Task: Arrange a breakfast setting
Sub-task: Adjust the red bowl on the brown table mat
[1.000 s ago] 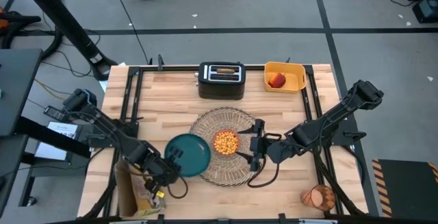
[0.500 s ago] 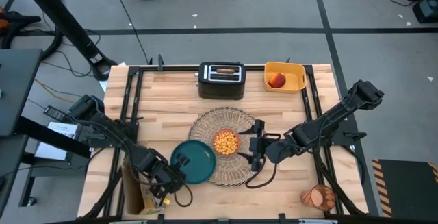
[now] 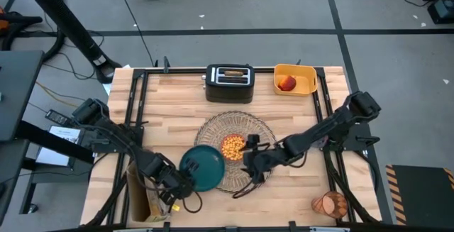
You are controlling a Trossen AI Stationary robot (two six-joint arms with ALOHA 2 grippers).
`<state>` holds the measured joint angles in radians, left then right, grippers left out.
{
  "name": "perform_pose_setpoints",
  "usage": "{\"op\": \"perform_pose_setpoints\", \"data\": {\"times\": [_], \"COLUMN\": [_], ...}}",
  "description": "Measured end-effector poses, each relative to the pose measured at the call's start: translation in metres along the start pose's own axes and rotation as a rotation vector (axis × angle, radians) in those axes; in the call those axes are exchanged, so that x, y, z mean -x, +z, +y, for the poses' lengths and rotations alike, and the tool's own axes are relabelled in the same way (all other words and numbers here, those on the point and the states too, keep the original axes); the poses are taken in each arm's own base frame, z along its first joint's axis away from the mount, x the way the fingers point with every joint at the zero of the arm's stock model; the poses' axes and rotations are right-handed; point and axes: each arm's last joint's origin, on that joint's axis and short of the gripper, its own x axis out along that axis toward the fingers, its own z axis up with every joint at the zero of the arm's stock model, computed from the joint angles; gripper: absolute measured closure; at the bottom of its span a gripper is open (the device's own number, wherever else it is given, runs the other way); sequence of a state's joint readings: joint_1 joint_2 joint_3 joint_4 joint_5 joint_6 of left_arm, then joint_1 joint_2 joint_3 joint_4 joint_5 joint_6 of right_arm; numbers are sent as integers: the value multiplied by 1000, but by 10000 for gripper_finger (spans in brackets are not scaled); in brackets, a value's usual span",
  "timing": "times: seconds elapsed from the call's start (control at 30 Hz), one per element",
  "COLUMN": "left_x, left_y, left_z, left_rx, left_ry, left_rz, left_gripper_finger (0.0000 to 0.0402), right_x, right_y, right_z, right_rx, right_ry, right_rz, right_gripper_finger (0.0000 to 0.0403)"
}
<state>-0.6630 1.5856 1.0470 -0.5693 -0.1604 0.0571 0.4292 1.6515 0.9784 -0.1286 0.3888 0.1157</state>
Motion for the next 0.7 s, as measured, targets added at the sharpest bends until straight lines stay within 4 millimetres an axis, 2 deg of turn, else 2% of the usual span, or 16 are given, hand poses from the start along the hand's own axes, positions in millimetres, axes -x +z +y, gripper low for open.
{"op": "perform_pose_setpoints", "data": {"times": [0.1,0.33,0.47,0.7], "left_x": [-1,5,17,28], "left_y": [0,0,3,0], "left_z": [4,15,23,37], "left_rx": [8,64,102,147], "left_ry": [7,24,34,60], "left_rz": [3,-18,-64,-85], "left_gripper_finger": [314,297,297,297], "right_x": [-5,-3,-13,-15], "right_y": [-2,-10,-16,-14], "right_z": [0,-8,-9,-15], "right_rx": [38,51,84,183], "right_ry": [36,63,85,100], "right_rz": [33,135,178,160], "right_gripper_finger": [57,68,113,196]}}
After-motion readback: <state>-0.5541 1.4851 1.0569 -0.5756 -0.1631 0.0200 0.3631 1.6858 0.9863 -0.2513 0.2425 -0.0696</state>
